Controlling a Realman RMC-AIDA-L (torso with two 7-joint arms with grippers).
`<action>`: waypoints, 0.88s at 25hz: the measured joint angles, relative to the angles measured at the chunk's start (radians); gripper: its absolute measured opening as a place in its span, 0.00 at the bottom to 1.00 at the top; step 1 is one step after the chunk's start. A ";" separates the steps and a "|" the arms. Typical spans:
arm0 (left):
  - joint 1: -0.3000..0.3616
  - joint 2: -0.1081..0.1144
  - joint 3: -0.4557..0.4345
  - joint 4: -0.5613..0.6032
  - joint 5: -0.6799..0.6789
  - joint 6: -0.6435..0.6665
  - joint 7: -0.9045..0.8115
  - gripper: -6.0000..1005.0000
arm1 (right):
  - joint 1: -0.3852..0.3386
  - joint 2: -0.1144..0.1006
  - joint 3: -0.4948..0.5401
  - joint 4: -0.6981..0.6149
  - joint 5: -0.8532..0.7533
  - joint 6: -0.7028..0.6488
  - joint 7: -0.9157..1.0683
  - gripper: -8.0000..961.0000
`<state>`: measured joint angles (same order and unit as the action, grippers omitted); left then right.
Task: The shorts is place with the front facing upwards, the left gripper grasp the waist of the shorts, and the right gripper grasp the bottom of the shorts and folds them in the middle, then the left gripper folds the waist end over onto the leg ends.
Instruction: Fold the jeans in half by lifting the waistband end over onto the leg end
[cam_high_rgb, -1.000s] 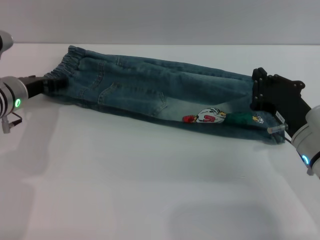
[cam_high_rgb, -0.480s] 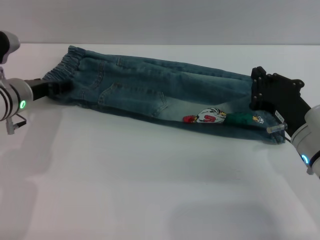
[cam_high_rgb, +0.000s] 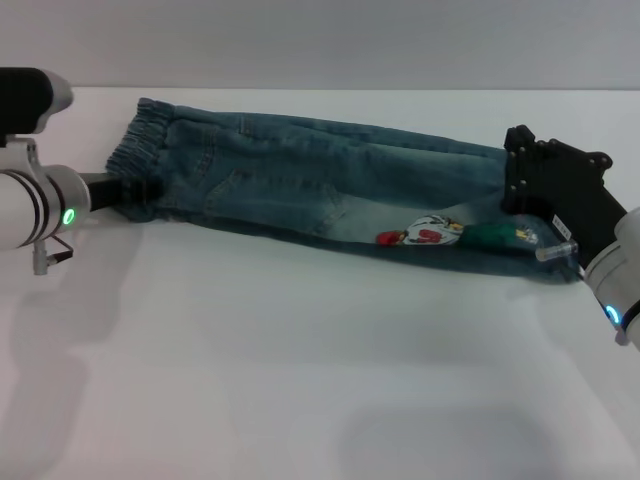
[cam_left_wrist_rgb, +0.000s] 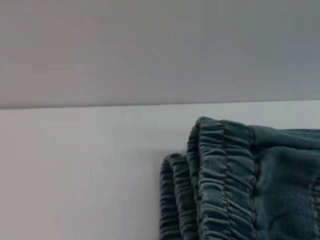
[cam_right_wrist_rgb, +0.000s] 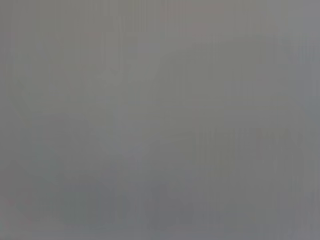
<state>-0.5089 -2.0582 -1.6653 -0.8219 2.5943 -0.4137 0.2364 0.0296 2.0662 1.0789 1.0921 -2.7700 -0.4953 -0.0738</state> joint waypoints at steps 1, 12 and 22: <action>0.015 0.000 0.029 -0.030 0.000 -0.004 0.001 0.71 | 0.000 0.000 0.000 0.000 0.000 0.000 0.000 0.01; 0.086 -0.002 0.070 -0.134 -0.002 0.023 0.001 0.50 | -0.002 0.000 0.000 0.002 0.000 0.000 0.001 0.01; 0.113 -0.004 0.089 -0.191 -0.007 0.003 -0.007 0.26 | -0.003 0.001 0.008 -0.006 0.000 -0.003 0.002 0.01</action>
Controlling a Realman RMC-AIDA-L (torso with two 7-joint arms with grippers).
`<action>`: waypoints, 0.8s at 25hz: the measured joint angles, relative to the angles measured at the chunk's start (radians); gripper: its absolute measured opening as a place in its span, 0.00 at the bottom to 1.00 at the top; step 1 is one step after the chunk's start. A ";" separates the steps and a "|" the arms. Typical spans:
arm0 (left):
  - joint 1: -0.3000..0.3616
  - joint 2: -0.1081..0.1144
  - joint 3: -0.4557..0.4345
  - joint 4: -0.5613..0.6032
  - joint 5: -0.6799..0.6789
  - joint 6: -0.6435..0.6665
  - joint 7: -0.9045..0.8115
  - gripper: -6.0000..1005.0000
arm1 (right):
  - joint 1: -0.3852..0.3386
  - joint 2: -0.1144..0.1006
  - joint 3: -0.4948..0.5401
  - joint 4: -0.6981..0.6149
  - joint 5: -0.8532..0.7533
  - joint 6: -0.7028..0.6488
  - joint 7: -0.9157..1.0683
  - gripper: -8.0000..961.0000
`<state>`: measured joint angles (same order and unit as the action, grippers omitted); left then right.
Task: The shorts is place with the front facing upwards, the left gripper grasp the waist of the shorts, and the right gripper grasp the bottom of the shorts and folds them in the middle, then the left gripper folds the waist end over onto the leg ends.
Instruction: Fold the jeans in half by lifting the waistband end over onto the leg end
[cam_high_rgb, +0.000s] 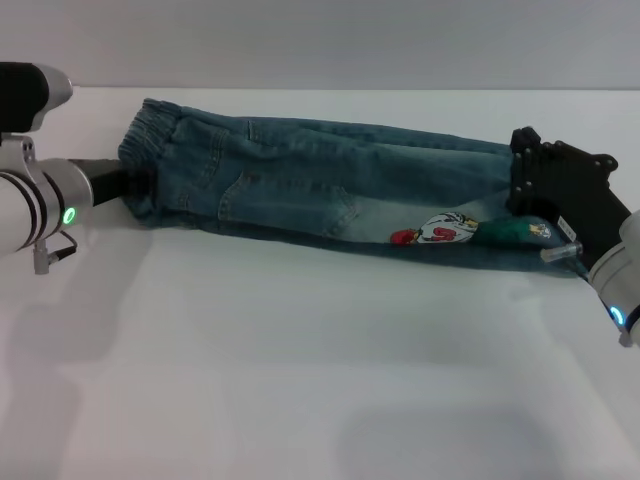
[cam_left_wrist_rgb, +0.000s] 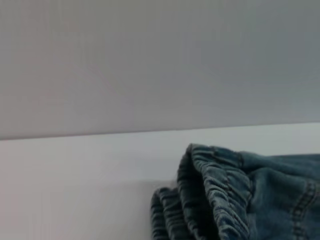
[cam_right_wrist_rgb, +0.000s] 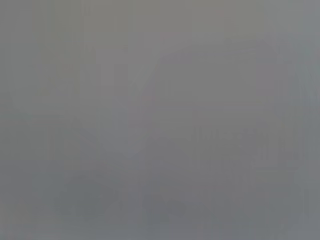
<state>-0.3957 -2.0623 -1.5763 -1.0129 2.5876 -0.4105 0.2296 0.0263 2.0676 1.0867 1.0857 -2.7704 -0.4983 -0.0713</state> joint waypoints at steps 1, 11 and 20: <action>0.010 0.000 0.004 -0.025 -0.003 -0.011 -0.003 0.26 | 0.001 0.000 0.001 -0.005 0.001 -0.001 0.000 0.01; 0.091 -0.001 0.057 -0.273 -0.021 -0.101 -0.047 0.17 | 0.048 0.004 0.009 -0.067 0.011 0.000 0.005 0.01; 0.110 -0.001 0.093 -0.429 -0.053 -0.162 -0.076 0.12 | 0.128 0.007 0.004 -0.152 0.012 0.002 0.077 0.01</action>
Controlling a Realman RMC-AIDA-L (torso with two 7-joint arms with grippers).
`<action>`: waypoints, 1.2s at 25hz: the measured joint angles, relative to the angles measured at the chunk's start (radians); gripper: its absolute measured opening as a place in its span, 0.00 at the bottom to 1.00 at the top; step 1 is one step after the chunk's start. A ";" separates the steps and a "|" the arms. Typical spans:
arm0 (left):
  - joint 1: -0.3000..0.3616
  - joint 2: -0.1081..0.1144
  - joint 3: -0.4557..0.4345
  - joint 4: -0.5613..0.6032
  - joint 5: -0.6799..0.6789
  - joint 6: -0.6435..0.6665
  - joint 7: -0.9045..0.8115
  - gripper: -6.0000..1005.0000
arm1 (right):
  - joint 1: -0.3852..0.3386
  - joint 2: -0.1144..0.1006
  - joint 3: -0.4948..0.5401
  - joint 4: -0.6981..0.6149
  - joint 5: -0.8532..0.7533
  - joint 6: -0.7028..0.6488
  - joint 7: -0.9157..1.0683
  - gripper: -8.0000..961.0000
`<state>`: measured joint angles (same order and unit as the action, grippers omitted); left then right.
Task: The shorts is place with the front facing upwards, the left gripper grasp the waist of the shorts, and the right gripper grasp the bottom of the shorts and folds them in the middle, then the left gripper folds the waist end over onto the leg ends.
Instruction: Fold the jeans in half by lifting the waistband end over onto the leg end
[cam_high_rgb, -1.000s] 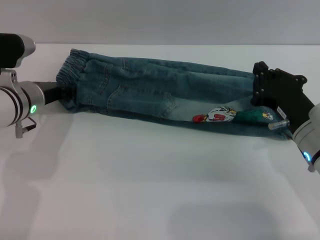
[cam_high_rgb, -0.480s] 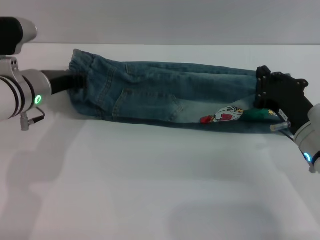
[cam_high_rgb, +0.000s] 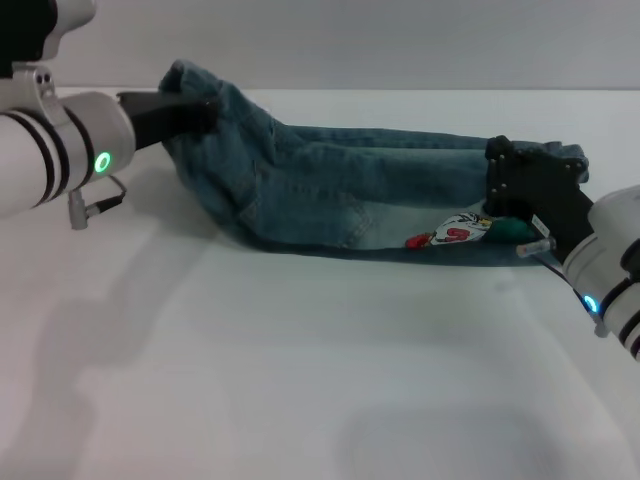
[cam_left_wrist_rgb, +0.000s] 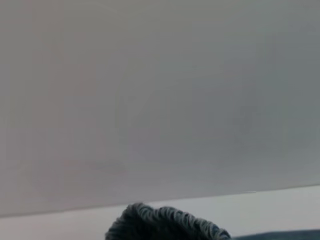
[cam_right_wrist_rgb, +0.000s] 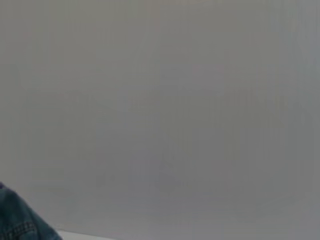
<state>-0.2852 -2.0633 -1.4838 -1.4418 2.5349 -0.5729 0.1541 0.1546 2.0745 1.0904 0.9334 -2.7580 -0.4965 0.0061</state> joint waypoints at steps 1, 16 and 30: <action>0.006 0.000 0.010 -0.024 0.000 -0.002 -0.004 0.12 | 0.005 0.000 0.000 -0.005 0.000 0.000 0.003 0.01; 0.022 0.002 0.066 -0.299 -0.001 -0.020 -0.018 0.13 | 0.108 0.001 -0.049 -0.099 0.003 0.022 0.101 0.01; 0.027 0.003 0.076 -0.423 -0.001 -0.048 -0.017 0.16 | 0.250 0.006 -0.099 -0.186 0.003 0.067 0.196 0.01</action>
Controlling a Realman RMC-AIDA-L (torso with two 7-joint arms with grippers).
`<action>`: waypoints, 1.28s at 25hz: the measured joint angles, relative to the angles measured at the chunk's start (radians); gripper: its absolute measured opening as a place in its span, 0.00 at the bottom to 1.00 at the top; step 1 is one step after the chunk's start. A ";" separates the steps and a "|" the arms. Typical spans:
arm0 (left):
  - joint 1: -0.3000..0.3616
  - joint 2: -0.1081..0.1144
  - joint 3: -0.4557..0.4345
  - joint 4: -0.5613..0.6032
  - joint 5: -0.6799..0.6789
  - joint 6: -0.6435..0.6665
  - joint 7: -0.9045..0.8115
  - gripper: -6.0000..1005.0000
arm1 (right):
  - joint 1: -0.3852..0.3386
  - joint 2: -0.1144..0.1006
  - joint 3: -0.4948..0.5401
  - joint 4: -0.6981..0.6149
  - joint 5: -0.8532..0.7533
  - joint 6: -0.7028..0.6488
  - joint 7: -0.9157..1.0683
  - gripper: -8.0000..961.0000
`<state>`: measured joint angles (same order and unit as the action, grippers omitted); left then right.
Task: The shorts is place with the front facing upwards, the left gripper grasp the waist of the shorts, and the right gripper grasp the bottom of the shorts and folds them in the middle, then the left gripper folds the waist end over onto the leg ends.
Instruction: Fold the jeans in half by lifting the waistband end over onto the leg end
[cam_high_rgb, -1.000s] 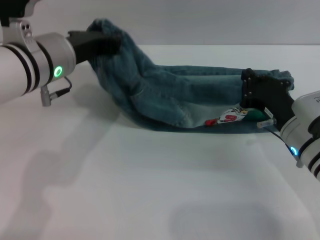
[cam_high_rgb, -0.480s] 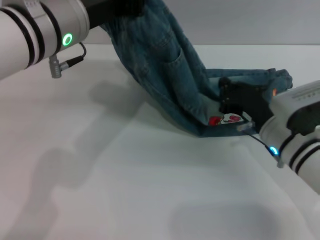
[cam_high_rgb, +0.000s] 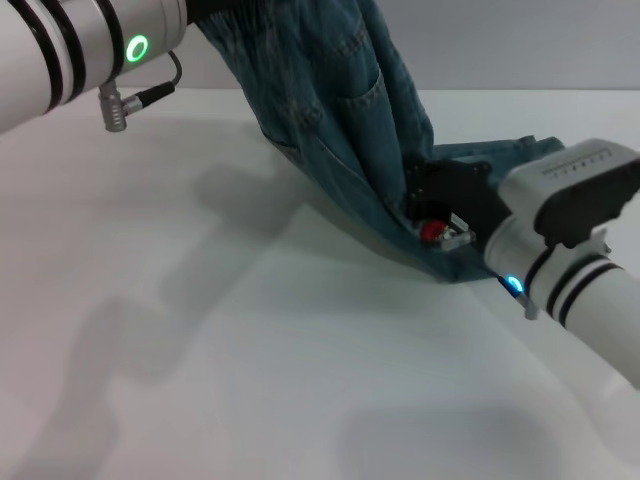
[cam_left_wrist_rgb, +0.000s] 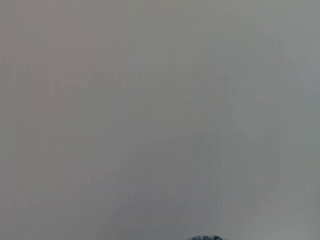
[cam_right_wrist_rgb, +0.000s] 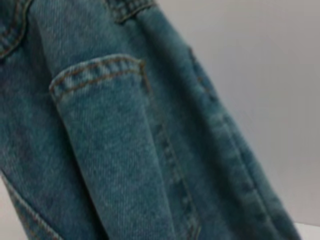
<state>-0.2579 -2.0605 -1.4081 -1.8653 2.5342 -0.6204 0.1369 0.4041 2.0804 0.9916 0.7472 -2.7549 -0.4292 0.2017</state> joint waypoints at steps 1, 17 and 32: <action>0.001 0.000 0.000 -0.006 0.000 0.000 0.001 0.16 | 0.017 0.000 -0.010 -0.012 0.000 0.001 0.017 0.01; 0.002 0.000 0.002 -0.026 0.000 0.005 0.009 0.19 | 0.173 0.006 -0.198 -0.075 0.000 0.011 0.189 0.01; 0.013 0.000 0.018 0.020 0.000 0.008 0.009 0.22 | -0.119 -0.016 0.111 0.083 -0.161 0.000 0.176 0.01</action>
<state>-0.2449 -2.0601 -1.3901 -1.8451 2.5343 -0.6122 0.1458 0.2851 2.0648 1.1026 0.8304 -2.9162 -0.4291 0.3780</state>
